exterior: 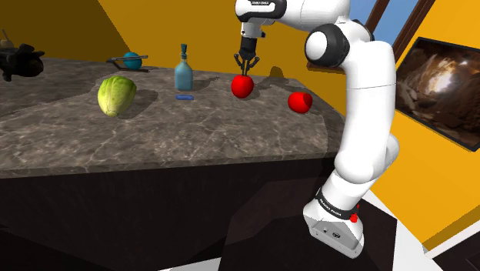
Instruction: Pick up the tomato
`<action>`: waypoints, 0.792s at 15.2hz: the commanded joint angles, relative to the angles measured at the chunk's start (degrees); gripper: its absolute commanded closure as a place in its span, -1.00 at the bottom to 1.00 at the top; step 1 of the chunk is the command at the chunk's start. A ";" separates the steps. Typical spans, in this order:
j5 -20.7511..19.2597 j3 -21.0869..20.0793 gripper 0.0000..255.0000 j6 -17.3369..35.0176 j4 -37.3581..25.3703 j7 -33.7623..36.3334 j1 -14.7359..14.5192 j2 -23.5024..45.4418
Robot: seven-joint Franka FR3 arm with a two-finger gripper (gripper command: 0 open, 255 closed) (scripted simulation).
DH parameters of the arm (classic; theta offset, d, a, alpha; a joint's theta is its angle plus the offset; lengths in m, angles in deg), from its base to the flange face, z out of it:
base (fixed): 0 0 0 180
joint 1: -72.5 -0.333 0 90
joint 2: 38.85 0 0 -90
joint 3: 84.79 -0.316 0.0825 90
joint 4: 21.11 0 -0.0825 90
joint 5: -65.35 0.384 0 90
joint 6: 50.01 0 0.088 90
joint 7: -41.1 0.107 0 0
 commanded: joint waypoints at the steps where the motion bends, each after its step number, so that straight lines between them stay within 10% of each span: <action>1: 0.02 0.02 1.00 -1.68 -1.82 0.02 0.13 0.13; 12: 0.49 -0.08 1.00 -11.85 -15.60 0.35 1.17 3.73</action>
